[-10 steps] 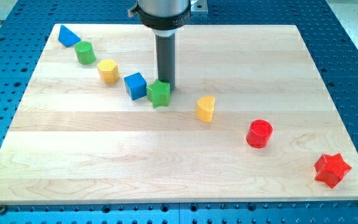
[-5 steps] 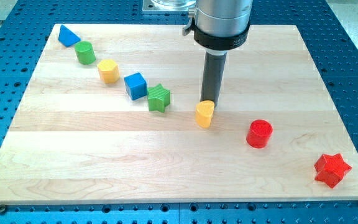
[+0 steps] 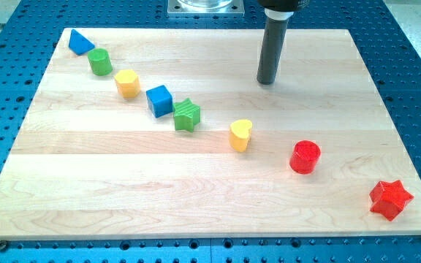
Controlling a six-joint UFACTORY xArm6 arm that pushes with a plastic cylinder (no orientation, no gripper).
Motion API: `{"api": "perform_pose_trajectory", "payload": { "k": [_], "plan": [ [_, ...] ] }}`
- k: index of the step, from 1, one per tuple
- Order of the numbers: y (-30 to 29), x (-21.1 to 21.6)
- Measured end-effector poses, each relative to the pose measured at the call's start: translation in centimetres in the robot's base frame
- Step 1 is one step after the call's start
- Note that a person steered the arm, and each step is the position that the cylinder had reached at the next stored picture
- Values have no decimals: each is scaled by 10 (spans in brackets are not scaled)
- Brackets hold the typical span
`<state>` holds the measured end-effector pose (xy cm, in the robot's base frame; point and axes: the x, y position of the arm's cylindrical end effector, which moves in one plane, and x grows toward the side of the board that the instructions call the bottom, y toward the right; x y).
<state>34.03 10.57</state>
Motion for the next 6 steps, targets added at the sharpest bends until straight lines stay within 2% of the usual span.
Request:
{"api": "perform_pose_trajectory", "payload": {
  "k": [1,2,3,5,6],
  "plan": [
    [0,0],
    [10,32],
    [37,94],
    [36,148],
    [36,159]
  ]
}}
